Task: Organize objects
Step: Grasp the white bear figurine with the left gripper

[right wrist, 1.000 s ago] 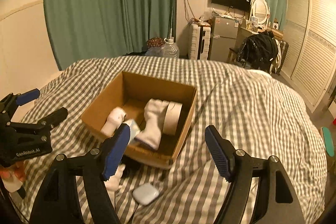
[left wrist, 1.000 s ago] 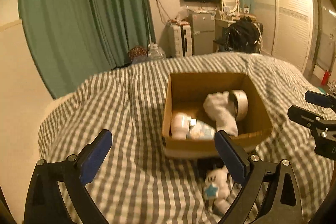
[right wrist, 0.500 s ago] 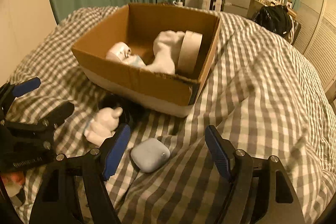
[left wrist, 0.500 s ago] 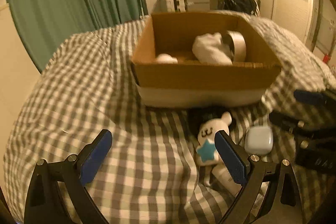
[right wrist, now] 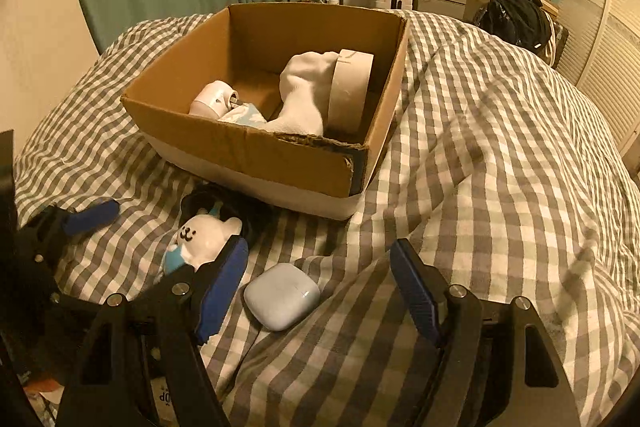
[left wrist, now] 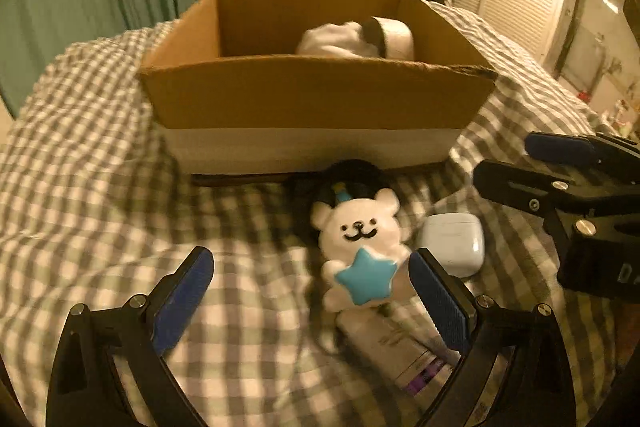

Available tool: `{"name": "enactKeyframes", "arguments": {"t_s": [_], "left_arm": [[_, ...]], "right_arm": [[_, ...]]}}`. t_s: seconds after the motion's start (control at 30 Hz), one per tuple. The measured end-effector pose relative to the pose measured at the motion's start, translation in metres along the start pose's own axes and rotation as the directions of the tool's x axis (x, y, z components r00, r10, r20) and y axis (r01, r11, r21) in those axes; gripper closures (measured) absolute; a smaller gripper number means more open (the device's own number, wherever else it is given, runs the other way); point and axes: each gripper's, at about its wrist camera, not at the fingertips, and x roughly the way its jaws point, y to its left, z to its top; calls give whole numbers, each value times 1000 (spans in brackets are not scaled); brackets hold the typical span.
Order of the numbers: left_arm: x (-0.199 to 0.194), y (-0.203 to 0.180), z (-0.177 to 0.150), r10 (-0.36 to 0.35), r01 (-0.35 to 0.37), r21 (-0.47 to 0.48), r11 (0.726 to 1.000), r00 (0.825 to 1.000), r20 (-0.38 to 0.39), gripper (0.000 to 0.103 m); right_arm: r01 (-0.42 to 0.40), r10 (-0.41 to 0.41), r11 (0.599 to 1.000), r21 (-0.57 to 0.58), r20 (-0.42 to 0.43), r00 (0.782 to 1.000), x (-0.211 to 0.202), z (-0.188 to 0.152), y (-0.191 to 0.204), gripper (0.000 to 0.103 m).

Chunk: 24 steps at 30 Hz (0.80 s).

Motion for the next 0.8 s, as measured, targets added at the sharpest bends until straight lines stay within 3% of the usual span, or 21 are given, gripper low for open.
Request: {"name": "enactKeyframes", "arguments": {"t_s": [0.1, 0.17, 0.23, 0.33, 0.57, 0.8], "left_arm": [[15, -7, 1, 21, -20, 29, 999, 1000, -20, 3], [23, -11, 0, 15, -13, 43, 999, 999, -46, 10], [27, -14, -2, -13, 17, 59, 998, 998, -64, 40], [22, -12, -3, -49, 52, 45, 998, 996, -69, 54], [-11, 15, -5, -82, 80, -61, 995, 996, -36, 54], [-38, 35, 6, 6, -3, -60, 998, 999, 46, 54]], "right_arm": [[2, -2, 1000, 2, -1, 1000, 1, 0, 0, 30], [4, -4, 1000, 3, 0, 1000, 0, 0, 1, 30], [5, -5, 1000, 4, 0, 1000, 1, 0, 0, 30], [7, -7, 1000, 3, 0, 1000, 1, 0, 0, 30], [6, -6, 1000, -2, -4, 1000, 2, -1, 0, 30], [-5, 1, 997, -77, -49, 999, 13, -3, 16, 30]]}}
